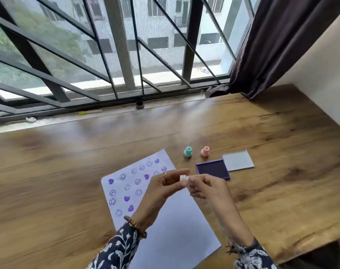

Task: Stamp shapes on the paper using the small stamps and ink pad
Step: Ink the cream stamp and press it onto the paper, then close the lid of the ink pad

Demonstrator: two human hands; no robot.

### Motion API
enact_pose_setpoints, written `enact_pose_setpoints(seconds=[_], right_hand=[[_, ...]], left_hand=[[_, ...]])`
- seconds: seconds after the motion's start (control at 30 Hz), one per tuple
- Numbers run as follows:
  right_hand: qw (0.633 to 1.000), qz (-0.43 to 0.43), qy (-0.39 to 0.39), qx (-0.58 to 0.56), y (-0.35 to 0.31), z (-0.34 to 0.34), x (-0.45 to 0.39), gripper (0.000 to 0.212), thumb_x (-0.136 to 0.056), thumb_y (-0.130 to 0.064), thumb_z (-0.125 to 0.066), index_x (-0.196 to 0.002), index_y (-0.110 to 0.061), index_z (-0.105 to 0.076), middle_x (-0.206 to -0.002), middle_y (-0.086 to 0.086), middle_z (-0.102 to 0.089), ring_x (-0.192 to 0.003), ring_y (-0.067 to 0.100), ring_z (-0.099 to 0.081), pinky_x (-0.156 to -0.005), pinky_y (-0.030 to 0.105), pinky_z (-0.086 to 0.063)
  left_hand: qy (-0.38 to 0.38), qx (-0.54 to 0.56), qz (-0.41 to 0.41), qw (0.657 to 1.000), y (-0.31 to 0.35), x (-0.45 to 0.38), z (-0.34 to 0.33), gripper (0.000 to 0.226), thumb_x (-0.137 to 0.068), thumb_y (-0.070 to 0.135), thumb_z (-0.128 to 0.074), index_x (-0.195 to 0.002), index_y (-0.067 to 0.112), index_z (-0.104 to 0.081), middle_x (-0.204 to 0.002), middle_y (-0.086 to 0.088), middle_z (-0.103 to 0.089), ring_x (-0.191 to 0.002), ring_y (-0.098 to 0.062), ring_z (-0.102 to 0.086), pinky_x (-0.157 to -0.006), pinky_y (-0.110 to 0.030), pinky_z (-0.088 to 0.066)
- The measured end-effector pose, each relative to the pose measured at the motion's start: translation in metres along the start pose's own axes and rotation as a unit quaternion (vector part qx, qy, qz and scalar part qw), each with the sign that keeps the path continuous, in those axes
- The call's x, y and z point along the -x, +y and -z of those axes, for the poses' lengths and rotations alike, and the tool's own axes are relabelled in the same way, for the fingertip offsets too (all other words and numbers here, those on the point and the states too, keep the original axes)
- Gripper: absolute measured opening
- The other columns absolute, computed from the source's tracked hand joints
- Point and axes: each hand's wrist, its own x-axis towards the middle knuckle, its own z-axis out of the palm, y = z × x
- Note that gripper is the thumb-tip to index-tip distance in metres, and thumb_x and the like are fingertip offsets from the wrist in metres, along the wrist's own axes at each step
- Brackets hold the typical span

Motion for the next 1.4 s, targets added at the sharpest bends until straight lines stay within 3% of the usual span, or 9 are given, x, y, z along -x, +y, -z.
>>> enact_pose_setpoints(seconds=[0.07,0.17,0.27,0.43,0.67,0.9,1.13,1.27,1.4], right_hand=[[0.997,0.014,0.025,0.066,0.002,0.007,-0.013,0.005,-0.08,-0.019,-0.069,-0.076,-0.019,-0.072,-0.069,-0.003,-0.072,-0.068,0.013,-0.067,-0.066,0.026,-0.056],[0.976,0.075,0.068,0.191,-0.003,0.012,-0.035,0.005,-0.076,-0.029,-0.07,-0.08,-0.026,-0.07,-0.075,-0.008,-0.071,-0.071,0.001,-0.065,-0.063,0.018,-0.05],[0.926,0.194,0.101,0.307,-0.018,0.018,-0.064,0.01,-0.081,-0.028,-0.065,-0.091,-0.026,-0.064,-0.084,-0.006,-0.065,-0.072,0.003,-0.062,-0.063,0.019,-0.048],[0.88,0.243,0.099,0.396,-0.03,0.025,-0.121,0.017,-0.085,-0.027,-0.062,-0.098,-0.018,-0.06,-0.094,0.0,-0.065,-0.086,0.017,-0.06,-0.067,0.035,-0.051],[0.849,0.197,0.092,0.481,-0.011,0.019,-0.163,0.015,-0.084,-0.027,-0.057,-0.094,-0.016,-0.06,-0.1,0.002,-0.067,-0.1,0.023,-0.049,-0.085,0.036,-0.04],[0.864,0.155,0.073,0.474,-0.011,0.017,-0.169,0.014,-0.082,-0.029,-0.059,-0.091,-0.019,-0.057,-0.1,-0.001,-0.065,-0.098,0.023,-0.048,-0.082,0.041,-0.041],[0.909,0.19,0.104,0.357,-0.019,0.027,-0.137,0.018,-0.082,-0.028,-0.063,-0.097,-0.021,-0.06,-0.099,-0.006,-0.064,-0.095,0.017,-0.05,-0.08,0.038,-0.048],[0.922,0.196,0.121,0.311,-0.015,0.036,-0.104,0.011,-0.08,-0.02,-0.062,-0.092,-0.02,-0.062,-0.091,-0.005,-0.064,-0.092,0.017,-0.053,-0.076,0.028,-0.043],[0.923,0.178,0.164,0.3,0.003,0.057,-0.084,0.014,-0.077,-0.015,-0.063,-0.092,-0.016,-0.063,-0.094,0.002,-0.065,-0.094,0.022,-0.054,-0.08,0.033,-0.045]], left_hand=[[-0.003,-0.145,-0.045,0.988,-0.002,-0.014,-0.001,0.033,-0.071,0.011,-0.075,-0.098,0.031,-0.072,-0.094,0.007,-0.076,-0.094,-0.008,-0.068,-0.082,-0.015,-0.05],[0.042,-0.382,-0.13,0.914,-0.002,-0.04,-0.011,0.027,-0.076,0.026,-0.071,-0.099,0.039,-0.065,-0.093,0.018,-0.069,-0.089,0.0,-0.063,-0.075,-0.008,-0.042],[0.068,-0.42,-0.184,0.886,0.005,-0.076,-0.021,0.025,-0.08,0.028,-0.065,-0.105,0.028,-0.063,-0.115,0.014,-0.06,-0.108,0.0,-0.052,-0.082,-0.005,-0.036],[0.053,-0.487,-0.195,0.85,0.012,-0.138,-0.019,0.027,-0.081,0.016,-0.064,-0.108,0.014,-0.063,-0.139,-0.007,-0.046,-0.137,-0.021,-0.027,-0.111,-0.036,-0.026],[0.056,-0.526,-0.108,0.842,-0.011,-0.174,-0.008,0.026,-0.083,0.021,-0.061,-0.108,0.013,-0.063,-0.135,-0.009,-0.049,-0.141,-0.025,-0.019,-0.112,-0.038,-0.019],[0.041,-0.537,-0.086,0.838,-0.011,-0.175,-0.005,0.032,-0.078,0.023,-0.064,-0.109,0.015,-0.062,-0.13,-0.009,-0.054,-0.135,-0.028,-0.03,-0.111,-0.047,-0.023],[0.099,-0.526,-0.204,0.82,0.007,-0.144,-0.023,0.026,-0.078,0.022,-0.062,-0.103,0.018,-0.064,-0.11,-0.002,-0.062,-0.116,-0.022,-0.043,-0.099,-0.039,-0.037],[0.09,-0.482,-0.235,0.839,-0.001,-0.111,-0.053,0.036,-0.075,0.008,-0.052,-0.108,0.017,-0.061,-0.108,-0.003,-0.063,-0.105,-0.016,-0.044,-0.089,-0.027,-0.037],[0.0,-0.433,-0.197,0.88,-0.02,-0.092,-0.08,0.051,-0.073,0.007,-0.051,-0.123,0.013,-0.051,-0.121,-0.008,-0.057,-0.12,-0.021,-0.046,-0.1,-0.028,-0.035]])
